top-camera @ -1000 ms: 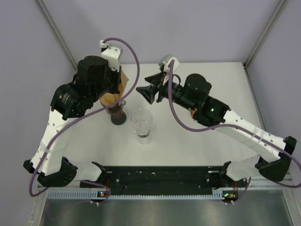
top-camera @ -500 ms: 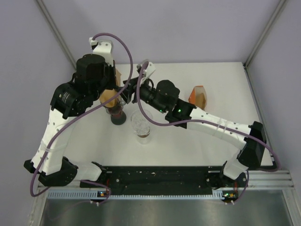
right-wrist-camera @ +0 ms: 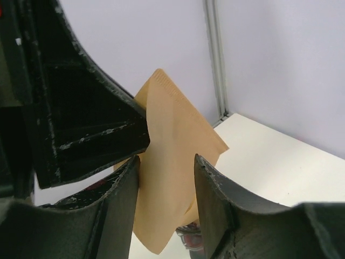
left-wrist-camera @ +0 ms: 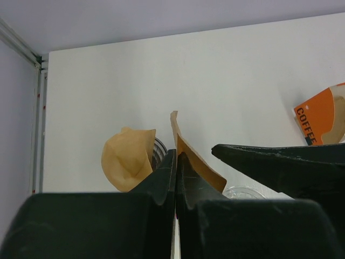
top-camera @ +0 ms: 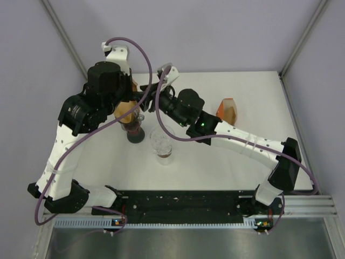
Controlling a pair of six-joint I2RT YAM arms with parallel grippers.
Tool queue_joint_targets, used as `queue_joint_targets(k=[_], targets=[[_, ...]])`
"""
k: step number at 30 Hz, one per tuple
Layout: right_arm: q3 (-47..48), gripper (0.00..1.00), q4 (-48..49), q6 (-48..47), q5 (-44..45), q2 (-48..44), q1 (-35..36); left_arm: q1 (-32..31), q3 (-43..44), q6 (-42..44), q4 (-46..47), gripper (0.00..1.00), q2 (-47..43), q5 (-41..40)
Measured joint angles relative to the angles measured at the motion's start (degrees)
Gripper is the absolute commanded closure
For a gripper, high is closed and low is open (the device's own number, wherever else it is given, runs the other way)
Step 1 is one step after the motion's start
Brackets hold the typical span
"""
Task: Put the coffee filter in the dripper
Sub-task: Adjust the coffee filter at the center of the board.
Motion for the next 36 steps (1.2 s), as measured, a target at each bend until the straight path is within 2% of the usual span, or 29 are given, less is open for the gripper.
queue_joint_targets(k=[2,4,5,8,10,12,16,17,20,25,30,34,36], targets=[[1.40,0.71,-0.24,-0.81,1.33,1.07,0.00,0.02,0.02,0.00,0.11,1.00,0.02,-0.07],[2.56,0.75,-0.28,-1.64,2.82,2.36,0.00,0.11,0.00,0.04,0.20,1.00,0.00,-0.20],[2.75,0.75,-0.28,-1.95,3.41,2.82,0.00,0.11,0.00,0.04,0.20,1.00,0.02,-0.20],[2.86,0.66,-0.90,-3.23,4.90,4.13,0.00,0.11,0.00,0.07,0.22,1.00,0.00,-0.22],[2.95,0.65,-1.14,-3.65,4.98,4.50,0.00,0.11,0.00,0.17,0.31,1.00,0.00,-0.22],[3.13,0.72,-0.92,-3.87,4.68,5.01,0.00,0.11,0.00,0.28,0.28,1.00,0.00,-0.15],[3.82,0.98,-0.55,-4.66,4.50,6.01,0.00,0.11,0.00,0.61,0.33,1.00,0.02,0.28],[3.82,1.00,-0.79,-5.16,4.68,6.05,0.00,0.11,0.00,0.98,0.33,1.00,0.02,0.26],[3.82,1.00,-0.72,-7.21,7.58,6.05,0.00,0.11,-0.83,3.45,0.90,1.00,-0.13,-0.07],[2.05,1.00,-0.17,-12.02,14.40,5.22,-0.83,0.22,-7.45,10.40,4.31,1.00,-1.68,-3.78],[-1.20,1.00,0.92,-12.90,15.28,2.19,-1.92,-0.13,-8.85,15.34,6.99,1.00,-1.70,-4.04],[-1.20,1.00,1.22,-12.24,15.02,1.68,-2.08,-0.24,-8.83,17.14,7.17,0.64,-1.73,-2.71],[-1.20,1.00,1.05,-10.99,14.80,1.68,-2.38,-0.13,-8.55,16.61,6.32,0.54,-1.70,-1.64]])
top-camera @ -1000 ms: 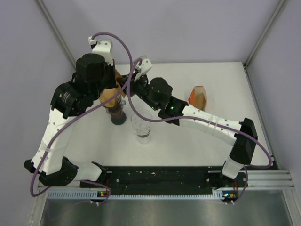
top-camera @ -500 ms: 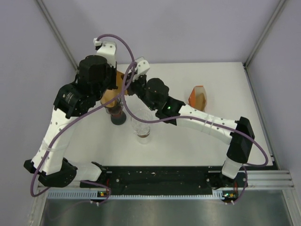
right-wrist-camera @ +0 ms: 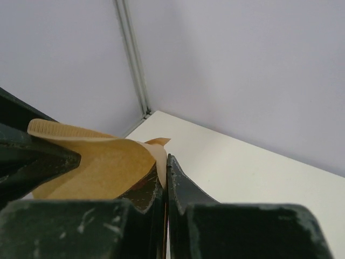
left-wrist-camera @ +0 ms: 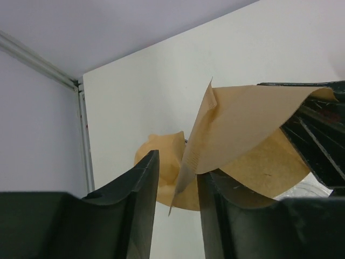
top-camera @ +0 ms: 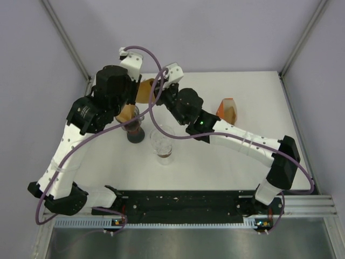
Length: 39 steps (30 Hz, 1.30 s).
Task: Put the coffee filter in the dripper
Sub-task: Adjust the coffee filter at the center of the board.
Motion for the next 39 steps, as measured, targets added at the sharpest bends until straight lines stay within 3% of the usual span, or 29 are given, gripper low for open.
queue_joint_targets(k=[3,10,11,14,15,17,19,22,27,30,36,39], targets=[[0.00,1.00,0.90,2.38,-0.76,0.00,-0.42,0.13,1.57,-1.60,-1.05,0.47,0.48,1.84],[-1.09,1.00,7.89,7.48,-1.70,-0.02,-0.52,0.13,5.55,-6.91,-1.38,0.49,2.69,4.72],[-1.44,1.00,8.76,8.33,-1.88,-0.02,-0.52,0.13,5.55,-7.43,-1.38,0.55,3.02,4.66],[-2.23,1.00,10.40,9.90,-2.38,-0.02,-0.57,0.13,5.57,-8.98,-1.49,0.93,4.28,3.80],[-2.43,1.00,10.88,10.27,-2.45,-0.02,-0.57,0.15,5.57,-9.11,-1.49,1.00,4.74,3.41],[-3.39,1.00,12.02,10.40,-2.58,-0.26,-0.57,0.24,5.57,-9.18,-1.73,1.00,5.35,2.99],[-5.07,0.83,13.68,9.73,-2.95,-0.79,-0.68,0.24,5.55,-8.85,-1.99,1.00,5.46,2.93],[-6.51,0.70,15.12,6.16,-4.70,-1.16,-0.68,0.24,5.51,-8.50,-2.34,1.00,5.16,3.30],[-4.33,0.65,13.31,-0.63,-7.96,-1.09,-0.68,0.28,5.31,-7.52,-3.15,1.00,4.31,5.35],[-1.81,0.69,12.39,-2.47,-9.09,-0.48,-0.68,0.31,5.31,-7.32,-3.19,1.00,4.09,6.71],[0.85,1.00,9.90,-4.46,-9.16,0.98,-0.68,0.37,5.33,-7.30,-3.37,1.00,4.09,7.91],[1.27,1.00,8.02,-5.92,-7.32,1.31,-0.68,0.50,5.31,-7.08,-3.39,1.00,4.04,7.45]])
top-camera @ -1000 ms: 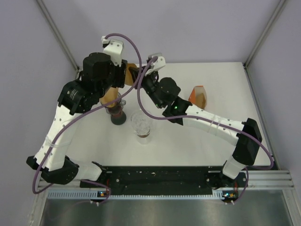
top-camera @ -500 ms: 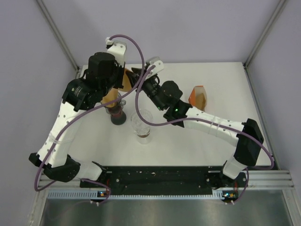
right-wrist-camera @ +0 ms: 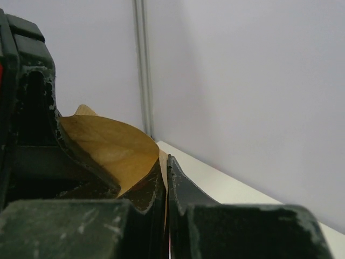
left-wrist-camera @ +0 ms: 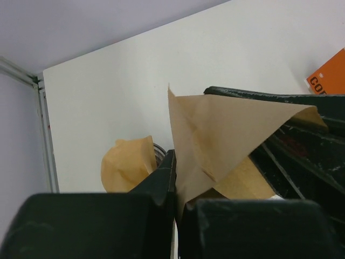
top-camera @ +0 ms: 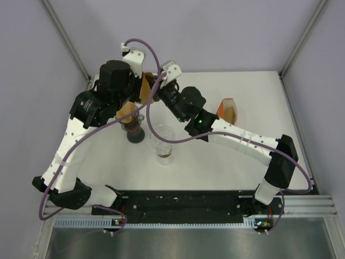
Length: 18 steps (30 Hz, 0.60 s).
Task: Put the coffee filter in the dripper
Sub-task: Adjust the coffee filter at the center of the board.
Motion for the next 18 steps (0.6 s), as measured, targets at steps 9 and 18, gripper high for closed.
queue_joint_targets(k=[9,18], targets=[[-4.33,1.00,-0.52,-3.76,3.28,-3.93,-0.46,-0.26,-1.99,3.32,1.29,1.00,-0.70,-0.85],[-0.42,1.00,-13.05,-3.15,3.30,-4.11,-2.19,0.33,-1.31,4.90,-1.11,0.21,-1.22,4.63]])
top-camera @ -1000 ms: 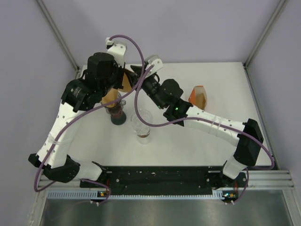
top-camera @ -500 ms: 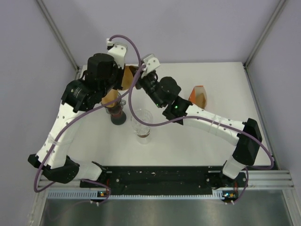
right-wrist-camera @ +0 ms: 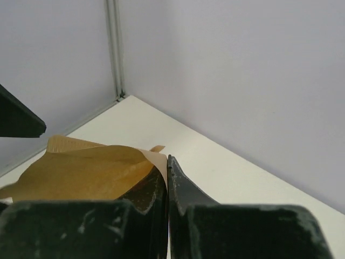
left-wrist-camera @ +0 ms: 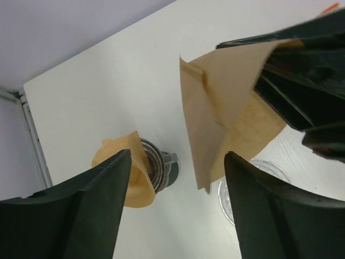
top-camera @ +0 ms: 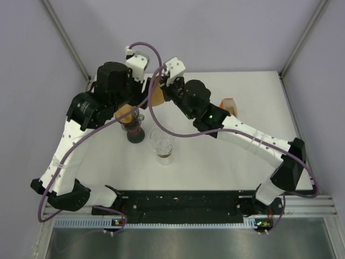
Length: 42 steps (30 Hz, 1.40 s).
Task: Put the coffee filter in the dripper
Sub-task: Adjust the coffee filter at the center of the board, then place the coffee filter in the coffee dripper.
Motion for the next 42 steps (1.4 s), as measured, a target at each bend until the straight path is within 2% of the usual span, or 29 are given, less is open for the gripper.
queue_joint_targets(k=[3,8,13,17,21,26,32,38,42], targets=[[4.98,1.00,-10.49,1.57,-2.14,0.00,-1.11,0.07,2.69,-0.22,-2.14,0.14,-0.13,4.90],[13.55,1.00,-29.62,4.74,-10.12,0.04,-3.50,1.09,7.13,-0.22,-4.24,0.13,-1.90,13.00],[15.13,1.00,-43.30,9.01,-19.80,0.07,-4.07,4.04,7.63,-1.11,-5.20,0.14,-4.68,16.33],[15.13,1.00,-50.71,12.85,-27.96,0.35,-4.07,6.67,7.06,-2.03,-5.73,0.14,-5.27,16.83],[15.08,1.00,-53.48,15.50,-31.80,0.59,-3.85,9.99,3.37,-2.29,-5.97,0.18,-5.77,15.02],[14.93,1.00,-54.97,17.59,-31.28,2.12,-2.93,15.82,-2.36,-4.11,-7.19,0.19,-4.81,16.00],[13.42,1.00,-55.52,17.99,-29.83,5.73,-2.32,17.70,-5.77,-6.14,-8.17,0.21,-4.33,17.73],[11.89,0.69,-56.52,17.86,-27.93,7.67,-2.29,18.27,-8.63,-7.04,-8.15,0.22,-4.57,18.99],[11.91,0.63,-56.39,17.20,-26.84,7.69,-2.29,18.27,-9.01,-7.45,-8.07,0.23,-4.63,19.37]])
